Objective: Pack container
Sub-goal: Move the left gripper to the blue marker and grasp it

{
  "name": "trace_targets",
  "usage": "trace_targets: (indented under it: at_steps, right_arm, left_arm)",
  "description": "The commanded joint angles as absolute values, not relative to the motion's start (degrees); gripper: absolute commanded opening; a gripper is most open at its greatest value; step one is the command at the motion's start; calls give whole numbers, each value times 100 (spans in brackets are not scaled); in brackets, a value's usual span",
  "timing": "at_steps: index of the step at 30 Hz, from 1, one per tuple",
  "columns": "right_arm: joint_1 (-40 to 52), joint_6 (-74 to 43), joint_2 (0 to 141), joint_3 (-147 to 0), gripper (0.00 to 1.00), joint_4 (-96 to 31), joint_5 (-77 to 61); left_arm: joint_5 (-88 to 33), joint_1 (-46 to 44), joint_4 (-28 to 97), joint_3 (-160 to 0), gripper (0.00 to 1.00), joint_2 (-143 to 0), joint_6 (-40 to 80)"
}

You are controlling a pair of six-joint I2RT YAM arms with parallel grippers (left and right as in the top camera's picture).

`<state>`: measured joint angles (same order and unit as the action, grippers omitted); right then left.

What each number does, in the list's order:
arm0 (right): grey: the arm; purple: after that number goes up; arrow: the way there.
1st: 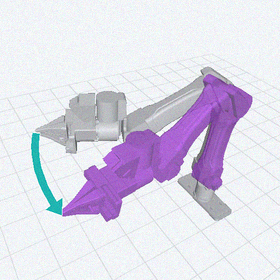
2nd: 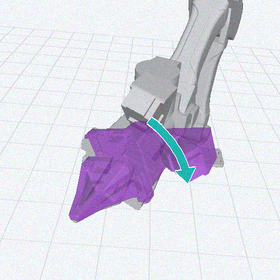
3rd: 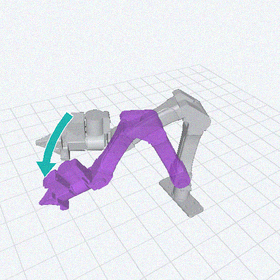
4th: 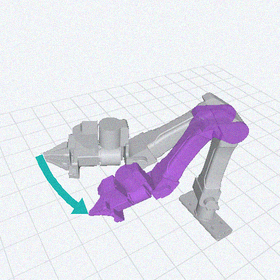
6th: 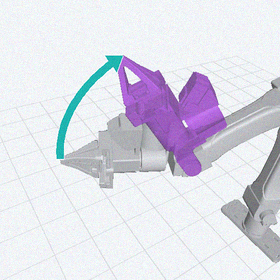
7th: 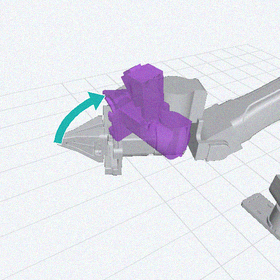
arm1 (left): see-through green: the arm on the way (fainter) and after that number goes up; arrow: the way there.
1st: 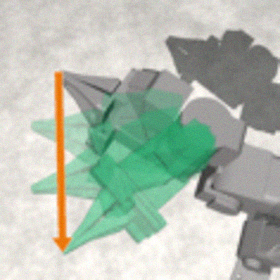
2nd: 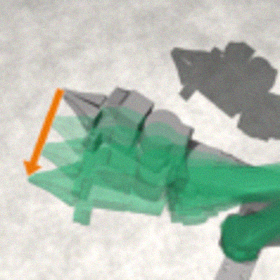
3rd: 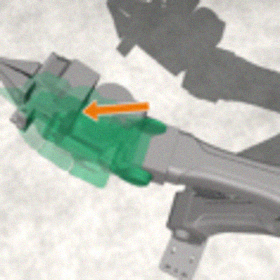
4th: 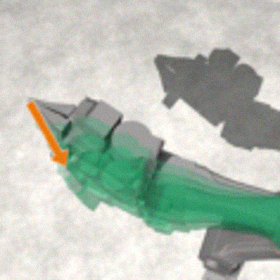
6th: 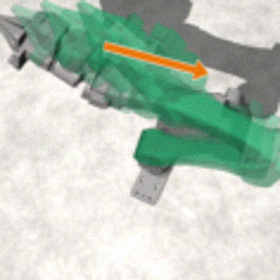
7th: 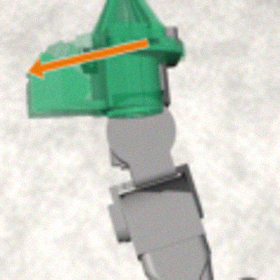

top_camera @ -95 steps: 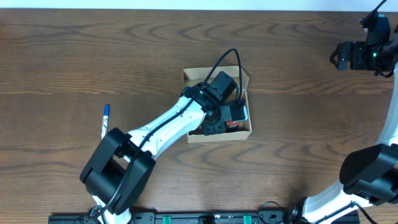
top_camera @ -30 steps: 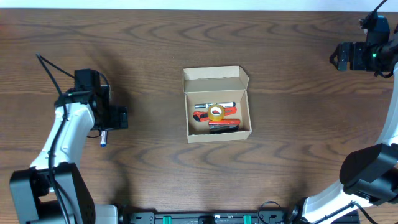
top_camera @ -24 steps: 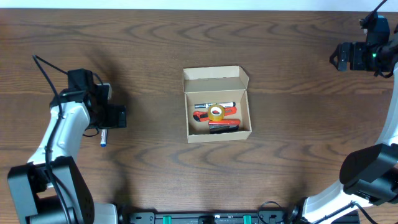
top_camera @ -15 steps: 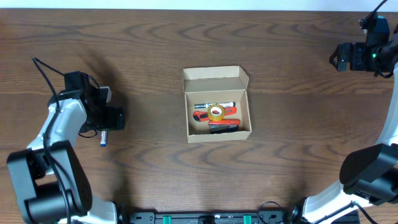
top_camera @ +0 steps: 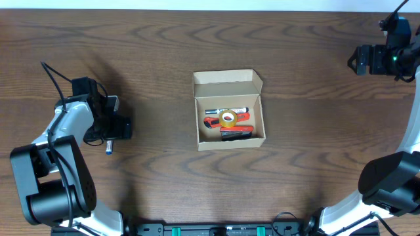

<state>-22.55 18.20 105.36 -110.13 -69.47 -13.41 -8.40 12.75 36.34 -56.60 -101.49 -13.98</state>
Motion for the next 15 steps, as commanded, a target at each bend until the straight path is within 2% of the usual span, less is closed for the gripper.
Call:
trace_targets:
  at_steps: [1,5,8,10,13,15]
  right_arm:
    - [-2279,1780,10405,-10984,99,-6967,-1334]
    - [-2279,1780,10405,-10984,99,-6967,-1334]
    - [-2279,1780,10405,-10984,99,-6969,-1334]
    - [-2279,1780,10405,-10984,99,-6989,-1337]
    - [-2279,1780,10405,-10984,99,-7011,-1337]
    - [-2279,1780,10405,-10984,99,-7006,-1337]
  left_arm:
    - [-602,1317,3660,-5596,85,-10398,-1372]
    - [-558,1317,3660,-5596,80,-10401,-1369]
    - [-552,1317,3684,-5596,62,-10401,-1369]
    - [-532,1317,3710,-5596,46,-10401,-1372]
    - [-537,1317,3730,-5596,36,-10401,-1350]
    - [-537,1317,3747,-5596,34,-10401,-1264]
